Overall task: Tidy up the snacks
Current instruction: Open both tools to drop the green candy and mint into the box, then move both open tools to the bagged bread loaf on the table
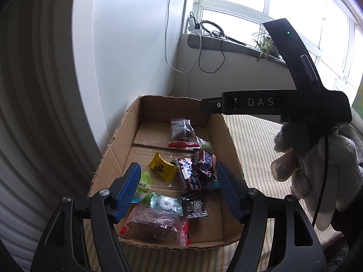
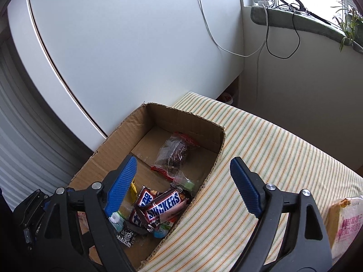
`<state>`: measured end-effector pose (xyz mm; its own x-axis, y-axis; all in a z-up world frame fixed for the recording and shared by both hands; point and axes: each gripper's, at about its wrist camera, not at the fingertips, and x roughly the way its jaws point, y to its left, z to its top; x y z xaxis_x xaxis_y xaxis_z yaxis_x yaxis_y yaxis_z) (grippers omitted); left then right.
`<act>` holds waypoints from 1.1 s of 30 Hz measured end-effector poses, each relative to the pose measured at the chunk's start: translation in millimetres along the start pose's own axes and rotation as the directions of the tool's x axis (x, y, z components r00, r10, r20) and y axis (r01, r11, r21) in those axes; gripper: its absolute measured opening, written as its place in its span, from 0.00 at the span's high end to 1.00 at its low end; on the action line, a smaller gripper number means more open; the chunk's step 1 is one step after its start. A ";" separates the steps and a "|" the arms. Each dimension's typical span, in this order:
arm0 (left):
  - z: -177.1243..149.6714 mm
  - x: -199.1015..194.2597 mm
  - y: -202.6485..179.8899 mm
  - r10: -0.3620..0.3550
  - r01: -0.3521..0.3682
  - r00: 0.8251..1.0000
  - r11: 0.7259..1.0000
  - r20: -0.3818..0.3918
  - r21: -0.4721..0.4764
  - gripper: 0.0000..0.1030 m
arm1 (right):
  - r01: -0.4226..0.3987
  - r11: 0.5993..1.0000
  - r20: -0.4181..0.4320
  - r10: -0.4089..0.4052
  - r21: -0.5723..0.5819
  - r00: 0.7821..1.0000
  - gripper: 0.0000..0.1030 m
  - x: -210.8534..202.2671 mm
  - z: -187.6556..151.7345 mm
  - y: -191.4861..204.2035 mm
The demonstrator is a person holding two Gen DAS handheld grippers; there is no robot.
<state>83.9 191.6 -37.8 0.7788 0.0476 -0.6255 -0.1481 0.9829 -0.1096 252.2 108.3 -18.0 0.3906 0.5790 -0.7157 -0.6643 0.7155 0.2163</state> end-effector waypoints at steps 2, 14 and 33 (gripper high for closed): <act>0.7 -2.6 -5.6 -0.001 0.001 1.000 1.000 0.004 0.006 0.33 | 0.001 1.000 0.011 -0.001 0.004 1.000 0.16 -9.6 -2.3 -4.3; 4.6 -14.1 -57.1 -0.061 0.060 0.998 0.997 0.013 0.053 0.32 | 0.063 0.998 0.074 -0.064 0.021 0.995 0.10 -73.1 -24.0 -53.8; 8.5 29.2 -171.6 -0.294 0.301 0.951 0.951 -0.100 0.067 0.23 | 0.225 0.954 0.039 -0.237 0.199 0.971 0.02 -142.8 -86.8 -213.9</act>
<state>137.2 25.8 -30.7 0.7232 -0.2613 -0.6393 0.1343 0.9612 -0.2408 283.3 -161.4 -19.7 0.5617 0.4078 -0.7199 -0.4192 0.8904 0.1773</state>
